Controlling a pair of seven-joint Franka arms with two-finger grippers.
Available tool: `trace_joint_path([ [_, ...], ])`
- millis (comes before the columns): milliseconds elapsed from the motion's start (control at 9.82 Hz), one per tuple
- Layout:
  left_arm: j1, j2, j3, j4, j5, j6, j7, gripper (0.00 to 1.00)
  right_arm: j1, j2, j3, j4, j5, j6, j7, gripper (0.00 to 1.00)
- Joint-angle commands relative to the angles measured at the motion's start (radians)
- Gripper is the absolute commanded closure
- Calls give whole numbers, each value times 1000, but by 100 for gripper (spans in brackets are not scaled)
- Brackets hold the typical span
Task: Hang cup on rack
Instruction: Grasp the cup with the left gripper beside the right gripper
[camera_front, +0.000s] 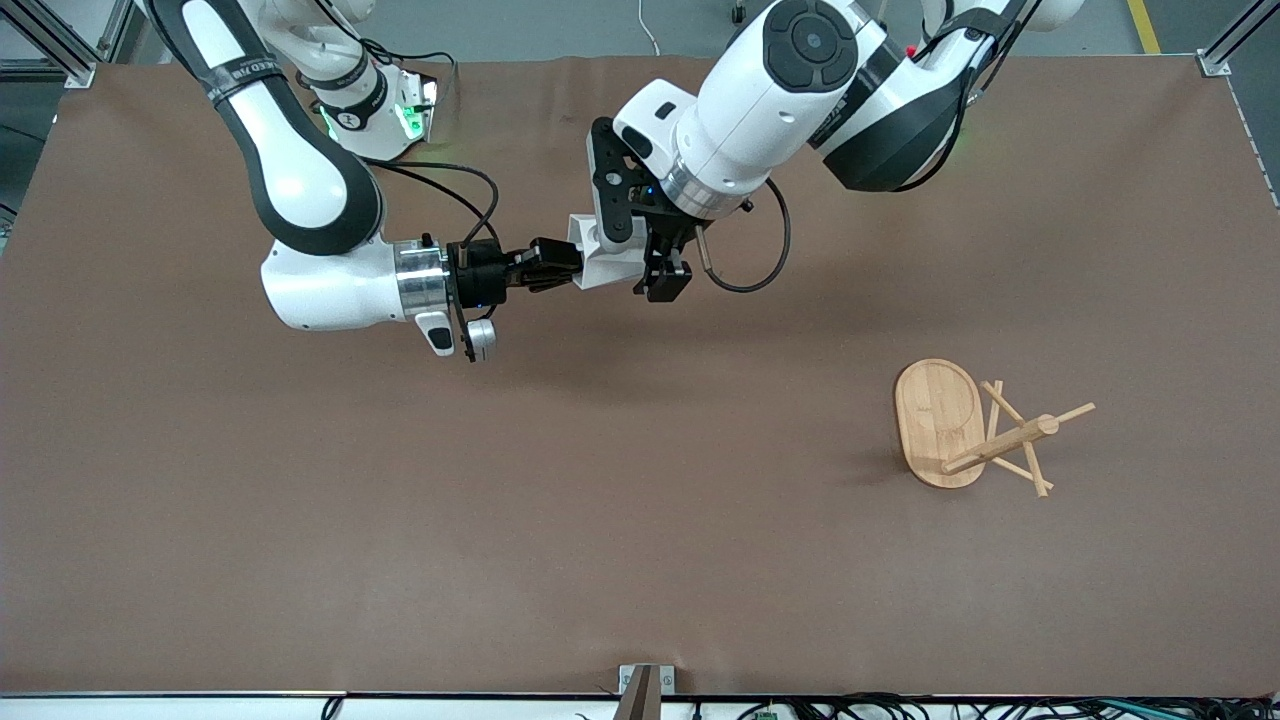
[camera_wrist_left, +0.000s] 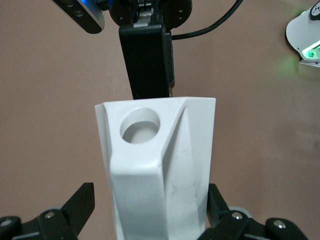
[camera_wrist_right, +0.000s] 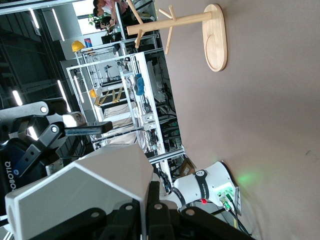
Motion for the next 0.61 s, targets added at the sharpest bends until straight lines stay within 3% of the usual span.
trace_joint_path([
  [0, -9, 21, 0, -34, -2, -4, 1, 50, -20, -42, 27, -12, 54, -7, 0, 98],
  [102, -14, 21, 0, -34, 3, -4, 0, 77, -20, -42, 27, -12, 54, -7, 0, 98],
  [204, -14, 21, 0, -34, 3, -4, 0, 91, -20, -42, 27, -12, 54, -7, 0, 98],
  [305, -11, 21, 0, -32, 5, -4, 9, 100, -20, -42, 27, -12, 54, -8, 3, 97],
  [407, -6, 19, 0, -32, 5, -4, 12, 100, -21, -40, 25, -9, 53, -13, 33, 95],
  [509, -3, 19, 0, -31, 6, -4, 12, 100, -24, -40, 25, -3, 39, -16, 52, 53],
])
